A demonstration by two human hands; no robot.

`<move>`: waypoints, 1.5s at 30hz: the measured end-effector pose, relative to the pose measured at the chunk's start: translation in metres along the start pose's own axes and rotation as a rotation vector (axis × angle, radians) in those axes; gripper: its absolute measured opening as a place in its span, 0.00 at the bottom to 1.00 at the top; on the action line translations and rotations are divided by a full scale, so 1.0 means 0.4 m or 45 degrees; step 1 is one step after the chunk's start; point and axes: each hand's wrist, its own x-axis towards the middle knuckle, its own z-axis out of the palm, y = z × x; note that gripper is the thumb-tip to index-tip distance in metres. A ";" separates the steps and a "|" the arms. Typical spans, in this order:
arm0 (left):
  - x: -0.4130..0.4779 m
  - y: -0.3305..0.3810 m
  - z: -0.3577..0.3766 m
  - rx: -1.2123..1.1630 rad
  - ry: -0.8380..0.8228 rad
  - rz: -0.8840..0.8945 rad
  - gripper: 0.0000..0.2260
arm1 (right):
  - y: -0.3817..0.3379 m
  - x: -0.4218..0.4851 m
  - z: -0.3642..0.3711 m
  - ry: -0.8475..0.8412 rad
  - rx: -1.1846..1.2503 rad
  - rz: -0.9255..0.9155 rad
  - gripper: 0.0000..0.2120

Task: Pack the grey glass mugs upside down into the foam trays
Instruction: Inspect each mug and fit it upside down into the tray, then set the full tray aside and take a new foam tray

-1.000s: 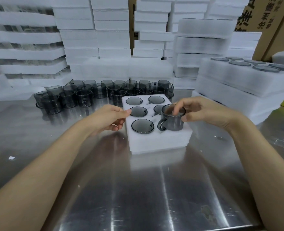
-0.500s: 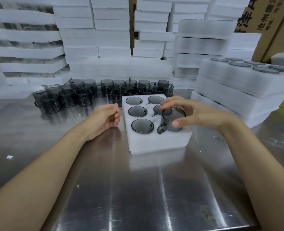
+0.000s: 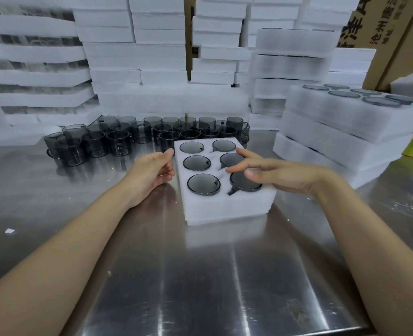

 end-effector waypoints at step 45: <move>-0.075 0.007 0.153 -0.798 0.120 0.120 0.24 | -0.067 0.061 0.117 1.093 -1.550 -0.752 0.32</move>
